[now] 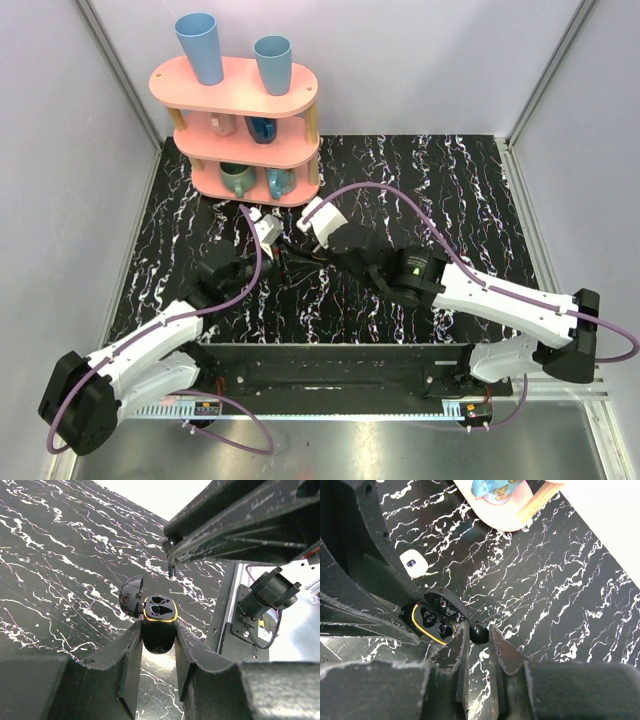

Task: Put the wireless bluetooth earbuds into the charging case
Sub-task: Place the earbud in the charging case.

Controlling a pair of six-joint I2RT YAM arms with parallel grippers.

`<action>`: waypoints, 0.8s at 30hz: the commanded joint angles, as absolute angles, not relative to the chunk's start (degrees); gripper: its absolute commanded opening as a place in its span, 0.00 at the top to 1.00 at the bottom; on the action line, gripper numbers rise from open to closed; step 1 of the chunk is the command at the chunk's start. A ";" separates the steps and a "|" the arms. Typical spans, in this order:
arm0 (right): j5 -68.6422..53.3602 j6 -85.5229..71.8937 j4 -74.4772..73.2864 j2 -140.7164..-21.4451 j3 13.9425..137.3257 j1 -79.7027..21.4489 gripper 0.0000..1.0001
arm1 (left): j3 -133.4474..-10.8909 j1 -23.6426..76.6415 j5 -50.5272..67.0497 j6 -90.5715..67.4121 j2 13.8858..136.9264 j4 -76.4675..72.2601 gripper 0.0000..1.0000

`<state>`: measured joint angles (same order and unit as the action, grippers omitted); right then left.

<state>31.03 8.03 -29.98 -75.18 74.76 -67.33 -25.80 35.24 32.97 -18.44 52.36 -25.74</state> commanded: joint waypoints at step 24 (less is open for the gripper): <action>37.61 11.69 -26.81 -79.28 73.65 -70.75 1.00 | -27.60 35.51 32.08 -20.48 49.92 -30.85 1.00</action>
<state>36.21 10.72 -29.26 -78.61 74.22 -69.67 -25.80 35.24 32.32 -19.79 50.43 -26.11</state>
